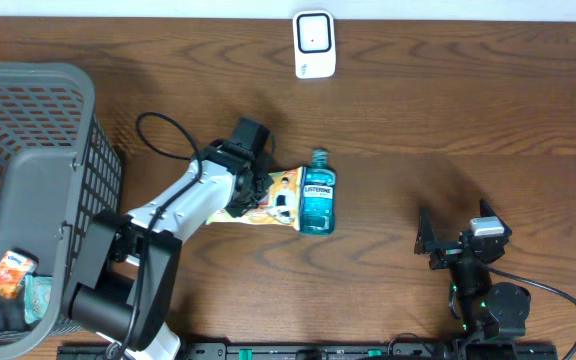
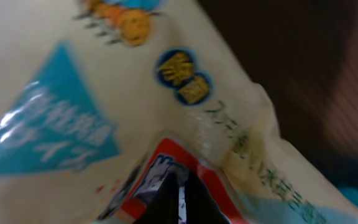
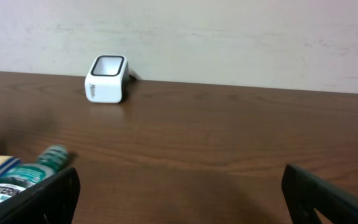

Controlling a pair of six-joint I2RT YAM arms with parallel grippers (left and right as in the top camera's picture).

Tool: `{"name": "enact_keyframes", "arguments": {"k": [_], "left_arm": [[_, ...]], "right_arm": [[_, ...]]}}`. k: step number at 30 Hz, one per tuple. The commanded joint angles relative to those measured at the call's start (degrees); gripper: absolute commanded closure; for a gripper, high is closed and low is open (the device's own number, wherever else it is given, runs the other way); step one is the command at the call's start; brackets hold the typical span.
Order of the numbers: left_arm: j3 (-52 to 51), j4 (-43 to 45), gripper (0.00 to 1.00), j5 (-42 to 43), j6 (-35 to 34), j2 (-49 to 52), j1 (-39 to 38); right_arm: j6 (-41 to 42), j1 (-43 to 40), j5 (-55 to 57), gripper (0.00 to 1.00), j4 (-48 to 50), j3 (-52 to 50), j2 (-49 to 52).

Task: Scan the item barcode
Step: 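Hold the wipes packet against the bottle and push it rightward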

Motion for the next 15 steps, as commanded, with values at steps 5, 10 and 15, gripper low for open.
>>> {"name": "enact_keyframes", "arguments": {"k": [5, 10, 15], "left_arm": [[-0.63, 4.26, 0.93, 4.9, 2.34, 6.14, -6.86], [-0.2, 3.32, 0.93, -0.5, 2.75, 5.68, -9.27], [5.03, -8.39, 0.93, -7.78, 4.83, 0.0, -8.81]], "right_arm": [[0.79, 0.13, 0.24, 0.01, -0.24, -0.07, -0.22], [0.79, 0.13, 0.22, 0.01, -0.24, -0.07, -0.22], [0.79, 0.13, 0.24, 0.01, -0.24, -0.07, -0.22]]}}
